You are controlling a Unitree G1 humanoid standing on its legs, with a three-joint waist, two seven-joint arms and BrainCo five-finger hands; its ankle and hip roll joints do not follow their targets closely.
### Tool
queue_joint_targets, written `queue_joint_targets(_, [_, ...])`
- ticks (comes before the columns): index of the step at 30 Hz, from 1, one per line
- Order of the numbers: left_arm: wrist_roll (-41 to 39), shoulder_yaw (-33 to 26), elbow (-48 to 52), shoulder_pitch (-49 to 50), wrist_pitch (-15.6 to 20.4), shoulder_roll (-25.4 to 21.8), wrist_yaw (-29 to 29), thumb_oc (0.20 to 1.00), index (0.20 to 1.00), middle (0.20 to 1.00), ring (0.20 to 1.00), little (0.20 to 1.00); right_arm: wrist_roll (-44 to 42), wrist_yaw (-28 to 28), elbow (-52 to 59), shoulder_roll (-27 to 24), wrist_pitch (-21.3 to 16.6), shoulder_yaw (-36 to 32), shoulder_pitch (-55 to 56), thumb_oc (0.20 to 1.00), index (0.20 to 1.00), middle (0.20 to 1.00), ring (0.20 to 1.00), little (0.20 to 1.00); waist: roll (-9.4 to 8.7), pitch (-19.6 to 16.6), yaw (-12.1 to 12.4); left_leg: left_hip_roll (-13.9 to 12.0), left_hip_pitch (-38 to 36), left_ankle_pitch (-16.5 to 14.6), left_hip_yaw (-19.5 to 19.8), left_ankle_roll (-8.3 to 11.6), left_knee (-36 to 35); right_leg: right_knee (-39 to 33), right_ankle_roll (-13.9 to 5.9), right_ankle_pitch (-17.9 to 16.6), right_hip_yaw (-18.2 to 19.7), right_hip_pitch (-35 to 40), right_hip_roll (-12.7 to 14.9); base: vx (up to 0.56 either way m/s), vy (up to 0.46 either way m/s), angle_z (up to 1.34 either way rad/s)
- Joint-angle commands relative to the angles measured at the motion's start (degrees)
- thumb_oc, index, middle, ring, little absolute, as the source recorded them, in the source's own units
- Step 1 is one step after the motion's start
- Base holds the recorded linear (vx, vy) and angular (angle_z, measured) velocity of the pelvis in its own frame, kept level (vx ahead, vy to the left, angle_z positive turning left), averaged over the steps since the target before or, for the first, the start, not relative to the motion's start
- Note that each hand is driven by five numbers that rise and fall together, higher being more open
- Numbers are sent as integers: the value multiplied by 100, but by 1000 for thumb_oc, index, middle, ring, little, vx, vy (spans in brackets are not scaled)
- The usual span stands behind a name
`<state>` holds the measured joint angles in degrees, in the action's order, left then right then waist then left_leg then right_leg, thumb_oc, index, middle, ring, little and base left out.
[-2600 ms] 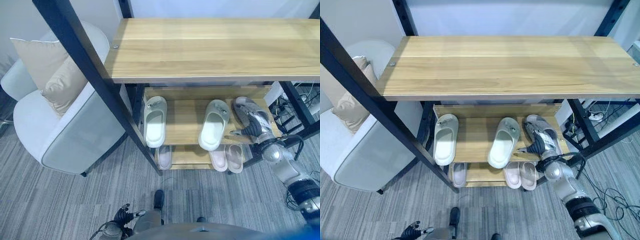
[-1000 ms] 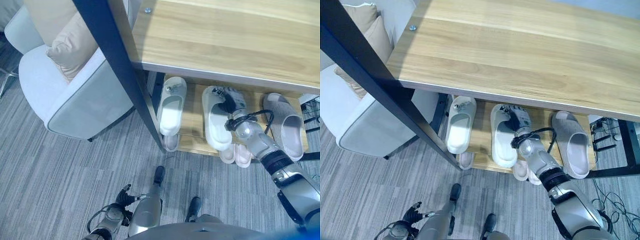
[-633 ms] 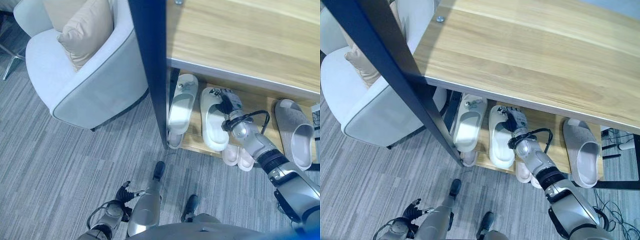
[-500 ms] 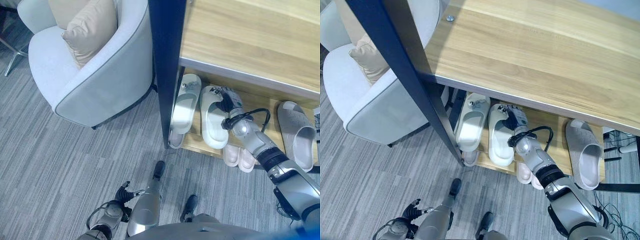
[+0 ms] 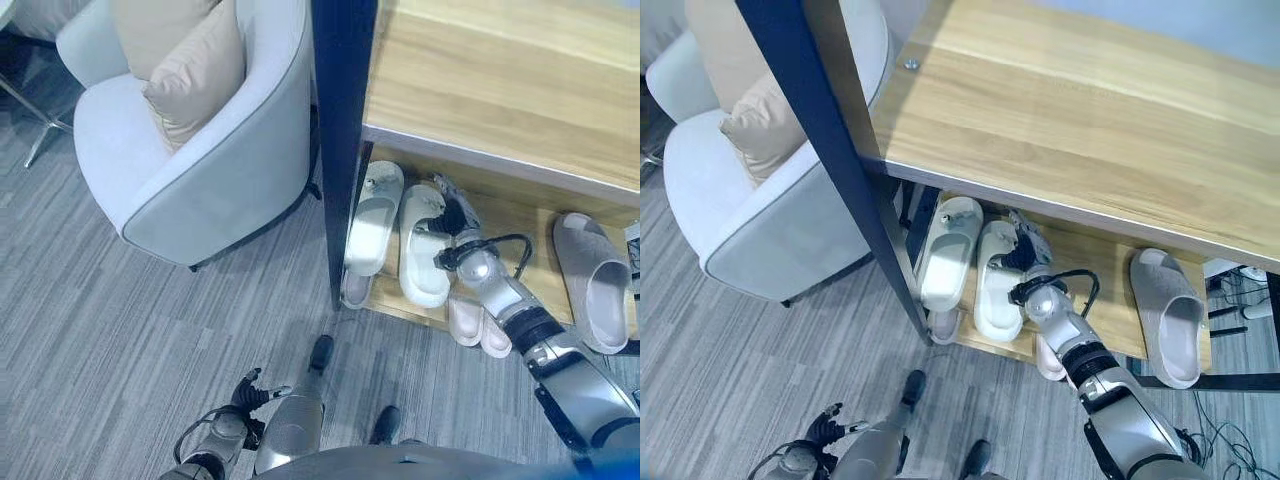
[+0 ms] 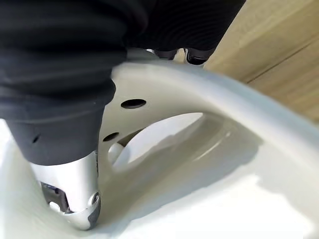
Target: Arrange the slippers neatly on the shoe rack.
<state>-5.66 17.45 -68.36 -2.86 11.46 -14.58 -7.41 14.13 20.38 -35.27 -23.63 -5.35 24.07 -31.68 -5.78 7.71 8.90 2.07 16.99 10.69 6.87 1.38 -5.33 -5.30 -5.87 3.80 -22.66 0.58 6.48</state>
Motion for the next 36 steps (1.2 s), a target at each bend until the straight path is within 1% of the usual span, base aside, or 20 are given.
queue_joint_targets(1, [-102,158,-285,-74,-32,307,103,1000,1000,1000,1000,1000,-129,-54,308,-50,-267,20,82,1000,1000,1000,1000,1000,-22,69,54,12,-464,-880,15,236,33,30,-406,-227,-94,-30,287,0,0,0])
queue_joint_targets(3, [-118,107,-292,-82,-66,330,161,1000,1000,1000,1000,1000,-115,-89,429,34,-248,-50,352,1000,1000,1000,1000,1000,-10,45,-9,-9,-519,-900,-10,229,33,30,-394,-211,-74,-2,276,-7,2,-2])
queue_joint_targets(11, [-132,73,-345,-4,-96,392,196,1000,1000,1000,1000,1000,-67,-13,496,70,-224,-175,587,1000,1000,1000,1000,1000,15,-11,-69,-8,-545,-919,-32,216,33,30,-386,-199,-34,-8,272,0,1,0])
queue_joint_targets(17, [-153,13,-376,40,-109,438,183,1000,1000,1000,1000,1000,-146,287,725,145,-361,-482,783,1000,1000,1000,1000,1000,50,-47,-112,7,-575,-939,-31,200,33,30,-390,-203,-30,-4,271,0,0,0])
queue_joint_targets(19, [-156,-4,-370,30,-107,431,185,1000,1000,1000,1000,1000,-225,286,723,155,-393,-525,806,1000,1000,1000,1000,1000,54,-52,-114,14,-575,-944,-24,199,33,30,-393,-205,-32,-8,275,0,0,0])
queue_joint_targets(29, [-194,40,-378,-14,-102,370,170,1000,1000,1000,1000,1000,-348,303,189,88,-313,-453,596,1000,1000,1000,1000,1000,7,-60,-39,73,-437,-922,21,203,33,30,-420,-232,-89,-119,292,3,3,1])
queue_joint_targets(30, [-228,57,-368,-47,-89,353,153,1000,1000,1000,1000,1000,-509,400,69,128,-382,-531,502,1000,1000,1000,1000,1000,12,-52,-23,83,-404,-917,41,198,33,30,-428,-246,-93,-138,300,21,30,-1])
queue_joint_targets(36, [-370,71,-328,-125,-57,310,105,1000,1000,1000,1000,1000,-746,590,-121,168,-398,-679,301,1000,1000,1000,1000,1000,18,-53,44,122,-308,-894,108,207,33,30,-433,-247,-157,-201,317,20,32,9])
